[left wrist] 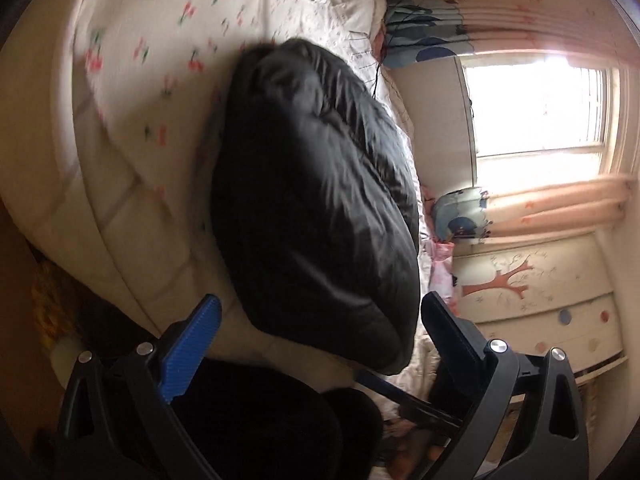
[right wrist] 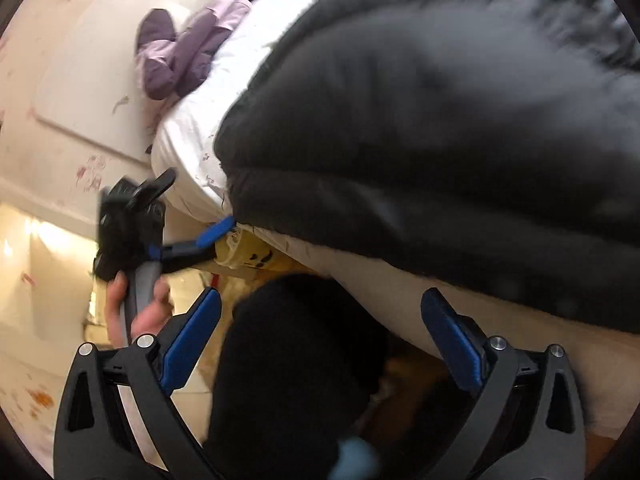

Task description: Fold large clothes

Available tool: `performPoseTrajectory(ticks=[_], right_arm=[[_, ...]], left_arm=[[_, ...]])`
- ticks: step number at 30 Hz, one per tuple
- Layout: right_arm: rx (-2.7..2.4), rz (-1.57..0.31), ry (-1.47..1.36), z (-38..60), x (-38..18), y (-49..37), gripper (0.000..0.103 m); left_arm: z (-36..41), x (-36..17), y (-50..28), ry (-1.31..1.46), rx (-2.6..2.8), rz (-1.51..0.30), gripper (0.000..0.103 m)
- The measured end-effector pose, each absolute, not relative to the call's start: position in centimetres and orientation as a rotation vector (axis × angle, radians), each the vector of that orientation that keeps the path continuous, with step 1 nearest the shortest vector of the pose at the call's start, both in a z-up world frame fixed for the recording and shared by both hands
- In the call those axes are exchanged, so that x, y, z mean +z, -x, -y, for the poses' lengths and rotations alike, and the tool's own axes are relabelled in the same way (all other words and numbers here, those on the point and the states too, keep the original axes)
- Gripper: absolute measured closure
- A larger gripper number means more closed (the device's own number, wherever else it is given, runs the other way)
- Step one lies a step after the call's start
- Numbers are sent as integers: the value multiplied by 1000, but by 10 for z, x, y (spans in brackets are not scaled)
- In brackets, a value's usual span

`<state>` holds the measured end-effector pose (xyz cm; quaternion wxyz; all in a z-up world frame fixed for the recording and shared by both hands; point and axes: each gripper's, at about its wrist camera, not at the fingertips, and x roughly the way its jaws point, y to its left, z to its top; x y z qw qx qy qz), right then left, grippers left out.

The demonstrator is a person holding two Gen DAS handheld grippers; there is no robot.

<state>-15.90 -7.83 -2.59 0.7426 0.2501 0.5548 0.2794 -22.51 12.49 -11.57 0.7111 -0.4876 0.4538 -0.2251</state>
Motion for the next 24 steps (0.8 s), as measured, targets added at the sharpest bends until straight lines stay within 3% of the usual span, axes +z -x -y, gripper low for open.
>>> performPoseTrajectory(ticks=[8, 17, 20, 24], right_arm=[[576, -913, -849, 100, 10, 132, 6], [608, -1027, -794, 114, -3, 155, 6], [466, -1043, -818, 182, -21, 196, 6], [311, -1011, -1056, 274, -60, 228, 6]], left_arm=[[-100, -123, 220, 1160, -549, -996, 7], [-79, -131, 156, 1202, -445, -971, 7], [-79, -118, 150, 1168, -468, -945, 7], [-75, -127, 143, 1119, -426, -995, 7]])
